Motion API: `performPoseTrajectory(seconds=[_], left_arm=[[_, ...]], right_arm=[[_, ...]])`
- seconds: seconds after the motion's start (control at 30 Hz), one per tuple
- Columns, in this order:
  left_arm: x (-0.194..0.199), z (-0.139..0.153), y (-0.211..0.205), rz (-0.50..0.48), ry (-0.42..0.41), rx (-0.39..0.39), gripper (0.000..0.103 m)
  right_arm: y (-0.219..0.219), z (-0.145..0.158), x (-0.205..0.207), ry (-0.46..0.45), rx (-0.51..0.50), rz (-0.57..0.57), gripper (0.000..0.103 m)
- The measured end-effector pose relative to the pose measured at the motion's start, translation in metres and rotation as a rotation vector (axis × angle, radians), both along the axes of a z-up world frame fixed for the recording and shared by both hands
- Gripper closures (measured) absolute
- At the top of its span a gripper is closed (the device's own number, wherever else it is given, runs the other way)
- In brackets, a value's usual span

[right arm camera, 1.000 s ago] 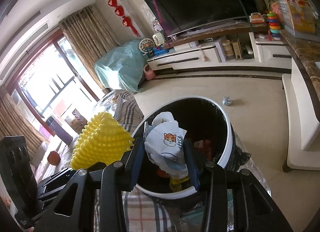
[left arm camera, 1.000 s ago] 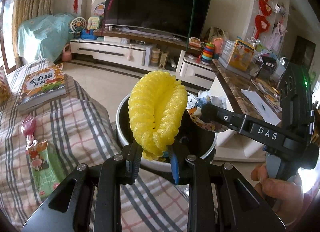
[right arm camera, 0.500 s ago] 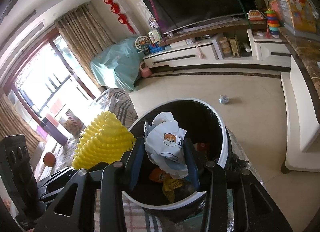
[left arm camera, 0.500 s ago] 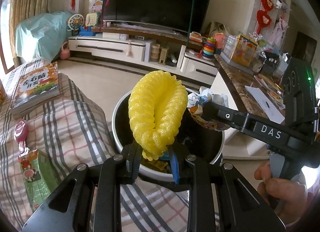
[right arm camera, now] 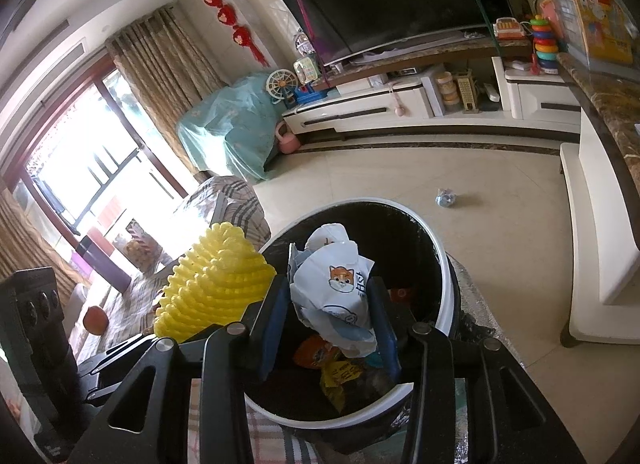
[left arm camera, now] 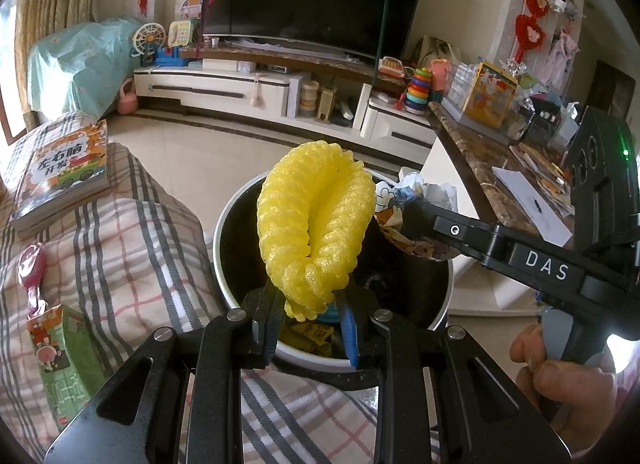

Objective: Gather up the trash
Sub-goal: 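Carry basket and white bag over the trash bin and open both tools to drop them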

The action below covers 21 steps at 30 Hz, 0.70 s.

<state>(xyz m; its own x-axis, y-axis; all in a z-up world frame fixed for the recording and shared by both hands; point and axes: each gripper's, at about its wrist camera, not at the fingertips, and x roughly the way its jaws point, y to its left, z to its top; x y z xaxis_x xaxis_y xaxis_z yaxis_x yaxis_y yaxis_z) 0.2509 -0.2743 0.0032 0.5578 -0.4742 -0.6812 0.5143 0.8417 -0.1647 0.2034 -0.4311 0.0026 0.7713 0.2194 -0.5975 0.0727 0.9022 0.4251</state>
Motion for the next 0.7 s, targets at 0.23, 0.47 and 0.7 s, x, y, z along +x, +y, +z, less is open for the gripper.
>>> performPoseTrajectory(seconds=[0.23, 0.47, 0.7], left_arm=[[0.0, -0.002, -0.002, 0.007, 0.006, 0.002, 0.078], [-0.006, 0.002, 0.004, 0.031, -0.014, 0.009, 0.038], [-0.018, 0.0, 0.02, 0.048, -0.018, 0.011, 0.032]], right_arm=[[-0.005, -0.004, 0.003, 0.009, 0.002, -0.001, 0.058], [-0.007, -0.005, 0.003, 0.017, 0.013, -0.01, 0.032], [-0.006, -0.001, -0.003, -0.001, 0.012, -0.018, 0.017]])
